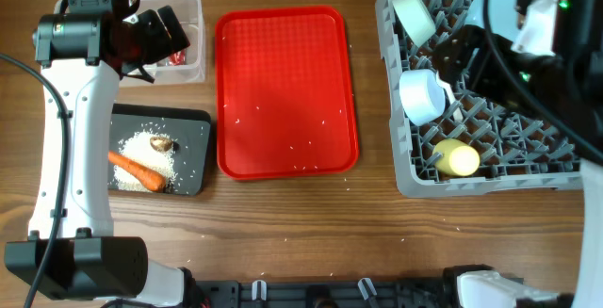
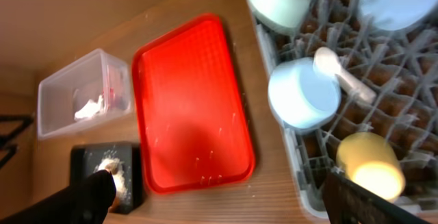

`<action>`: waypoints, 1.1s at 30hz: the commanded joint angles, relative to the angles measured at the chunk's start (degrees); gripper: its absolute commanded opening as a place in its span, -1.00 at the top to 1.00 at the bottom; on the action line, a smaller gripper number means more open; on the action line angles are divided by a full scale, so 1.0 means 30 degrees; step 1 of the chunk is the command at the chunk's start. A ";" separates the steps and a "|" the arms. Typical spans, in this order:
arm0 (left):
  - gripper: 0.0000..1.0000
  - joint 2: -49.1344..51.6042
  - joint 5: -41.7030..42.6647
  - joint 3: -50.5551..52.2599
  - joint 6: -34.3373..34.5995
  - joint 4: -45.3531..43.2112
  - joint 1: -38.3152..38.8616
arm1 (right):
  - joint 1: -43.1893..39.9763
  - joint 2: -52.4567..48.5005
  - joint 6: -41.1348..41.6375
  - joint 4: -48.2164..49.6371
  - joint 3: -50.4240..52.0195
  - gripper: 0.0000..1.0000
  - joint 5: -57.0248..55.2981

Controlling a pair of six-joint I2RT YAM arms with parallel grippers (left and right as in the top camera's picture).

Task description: Sort waste into correct bins and load items into the dishwasher rack

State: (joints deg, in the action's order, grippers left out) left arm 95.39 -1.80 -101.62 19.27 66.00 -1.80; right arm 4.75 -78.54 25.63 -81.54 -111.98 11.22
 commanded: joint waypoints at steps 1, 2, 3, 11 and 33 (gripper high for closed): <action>-1.00 0.0080 0.0080 0.0051 0.0240 0.0015 -0.0080 | 0.0087 0.2142 -0.2900 0.2040 0.1566 -0.99 -0.1712; -1.00 0.0080 0.0080 0.0051 0.0240 0.0015 -0.0080 | 0.0087 0.2907 -0.3774 0.3024 0.2441 -0.99 -0.1749; -1.00 0.0080 0.0073 0.0051 0.0240 0.0015 -0.0080 | 0.0080 0.4182 -0.4852 0.4699 0.4226 -0.99 -0.1770; -1.00 0.0080 0.0080 0.0051 0.0240 0.0015 -0.0080 | -0.2062 1.5650 -0.5326 2.0706 2.4910 -0.99 -0.2171; -1.00 0.0080 0.0073 0.0051 0.0240 0.0015 -0.0080 | -0.2098 2.5857 -0.4903 2.7292 3.7230 -1.00 -0.2040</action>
State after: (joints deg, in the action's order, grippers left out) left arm 95.46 -1.61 -101.58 19.27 66.04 -1.80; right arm -1.34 -1.02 10.59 0.08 -0.75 5.30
